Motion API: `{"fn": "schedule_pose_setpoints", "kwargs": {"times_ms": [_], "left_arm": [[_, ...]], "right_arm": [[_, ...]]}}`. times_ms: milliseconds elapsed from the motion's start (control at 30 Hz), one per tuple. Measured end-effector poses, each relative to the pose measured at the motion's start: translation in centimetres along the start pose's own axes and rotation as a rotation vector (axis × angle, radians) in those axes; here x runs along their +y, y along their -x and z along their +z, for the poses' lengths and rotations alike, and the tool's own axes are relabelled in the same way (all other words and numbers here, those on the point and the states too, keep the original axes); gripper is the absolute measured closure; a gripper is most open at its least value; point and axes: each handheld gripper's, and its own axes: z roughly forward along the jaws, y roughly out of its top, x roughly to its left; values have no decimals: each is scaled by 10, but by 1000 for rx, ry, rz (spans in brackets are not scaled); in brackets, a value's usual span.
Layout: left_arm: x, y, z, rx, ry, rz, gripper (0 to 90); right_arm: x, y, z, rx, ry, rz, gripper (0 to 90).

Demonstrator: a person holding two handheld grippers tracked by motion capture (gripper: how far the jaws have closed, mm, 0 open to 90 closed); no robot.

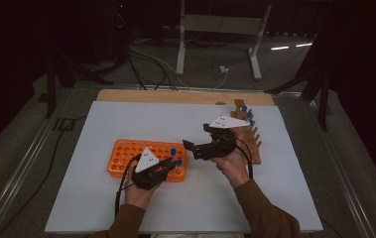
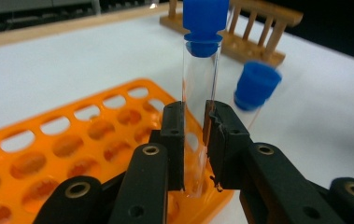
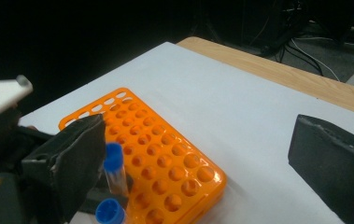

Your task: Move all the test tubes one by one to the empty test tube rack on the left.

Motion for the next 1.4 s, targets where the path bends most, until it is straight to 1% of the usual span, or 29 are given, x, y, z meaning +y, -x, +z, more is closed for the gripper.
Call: {"fn": "schedule_pose_setpoints", "kwargs": {"times_ms": [67, 300, 467, 533, 633, 667, 767, 867, 967, 1400], "left_arm": [[-1, 2, 2, 3, -24, 10, 783], [-2, 4, -4, 17, -34, 29, 784], [-4, 4, -4, 20, -26, 29, 785], [-5, 5, -4, 20, -22, 45, 785], [-6, 8, -2, 34, -27, 75, 784], [-7, 8, -2, 37, -29, 79, 784], [-8, 7, 0, 41, -41, 76, 785], [-10, 7, 3, 45, -66, 76, 786], [-11, 8, 3, 45, -68, 79, 786], [-12, 6, 0, 29, -71, 57, 773]], "right_arm": [[-1, 1, -1, -1, 0, 0, 46], [-5, 7, -4, -1, 4, 13, 52], [-8, 9, -4, 0, 4, 19, 55], [-9, 9, -4, 2, 3, 22, 57], [-10, 9, -3, 3, 4, 24, 57], [-10, 10, -3, 4, 4, 25, 57], [-11, 10, -3, 6, 4, 25, 57], [-12, 10, -3, 7, 4, 24, 58], [-12, 10, -3, 6, 3, 25, 59], [-12, 14, -4, -15, -2, 11, 60]]}}
